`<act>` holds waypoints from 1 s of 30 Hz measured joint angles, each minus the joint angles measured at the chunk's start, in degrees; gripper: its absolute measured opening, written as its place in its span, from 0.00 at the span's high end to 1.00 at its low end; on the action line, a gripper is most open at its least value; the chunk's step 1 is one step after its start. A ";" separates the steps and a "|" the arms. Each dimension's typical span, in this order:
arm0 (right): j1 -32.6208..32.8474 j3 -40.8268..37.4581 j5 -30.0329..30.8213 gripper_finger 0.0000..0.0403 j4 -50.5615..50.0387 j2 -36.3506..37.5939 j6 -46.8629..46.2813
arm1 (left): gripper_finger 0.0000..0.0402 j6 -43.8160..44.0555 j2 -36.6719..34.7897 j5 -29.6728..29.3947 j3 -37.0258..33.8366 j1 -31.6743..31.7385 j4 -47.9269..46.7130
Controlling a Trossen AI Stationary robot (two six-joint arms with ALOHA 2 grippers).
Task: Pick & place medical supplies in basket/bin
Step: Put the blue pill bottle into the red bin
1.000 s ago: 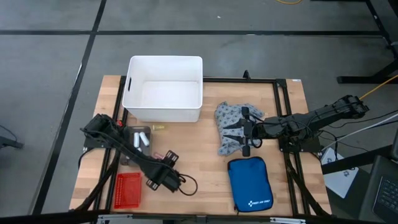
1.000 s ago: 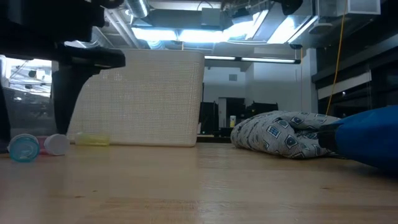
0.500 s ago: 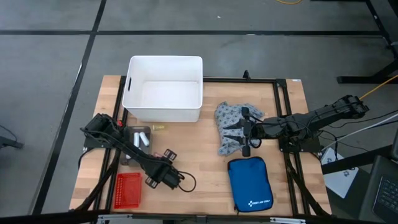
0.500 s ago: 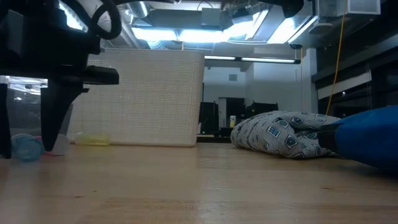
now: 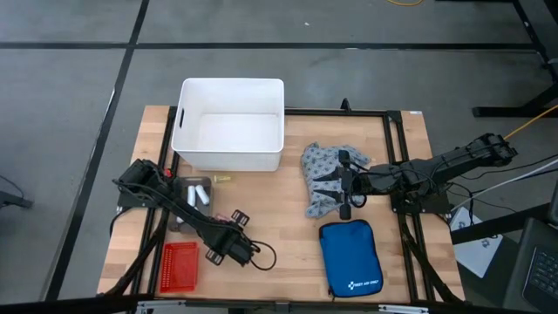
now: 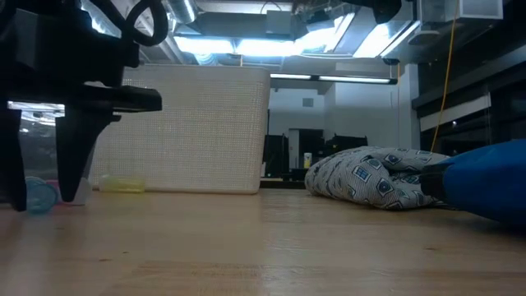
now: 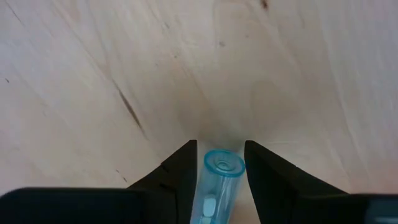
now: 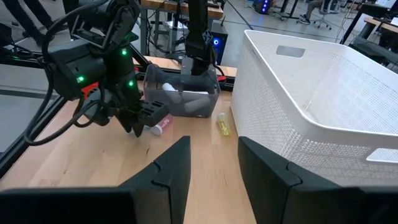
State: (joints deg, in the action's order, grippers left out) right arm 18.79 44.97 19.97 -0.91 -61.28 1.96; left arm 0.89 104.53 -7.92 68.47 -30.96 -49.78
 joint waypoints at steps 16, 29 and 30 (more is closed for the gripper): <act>0.00 0.00 0.00 0.67 0.00 0.00 0.00 | 0.69 1.46 -0.28 0.65 -3.05 0.00 -0.57; 0.00 0.00 0.15 0.67 0.00 0.00 0.01 | 0.77 1.83 -0.90 0.91 -1.57 0.09 -1.82; 0.00 0.00 0.15 0.67 0.00 0.01 0.01 | 0.77 1.79 -1.07 0.83 -1.04 0.09 -2.48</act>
State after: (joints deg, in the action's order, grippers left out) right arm 18.80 44.97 20.12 -0.91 -61.27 1.97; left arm 2.68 103.46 -7.09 67.43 -30.87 -52.26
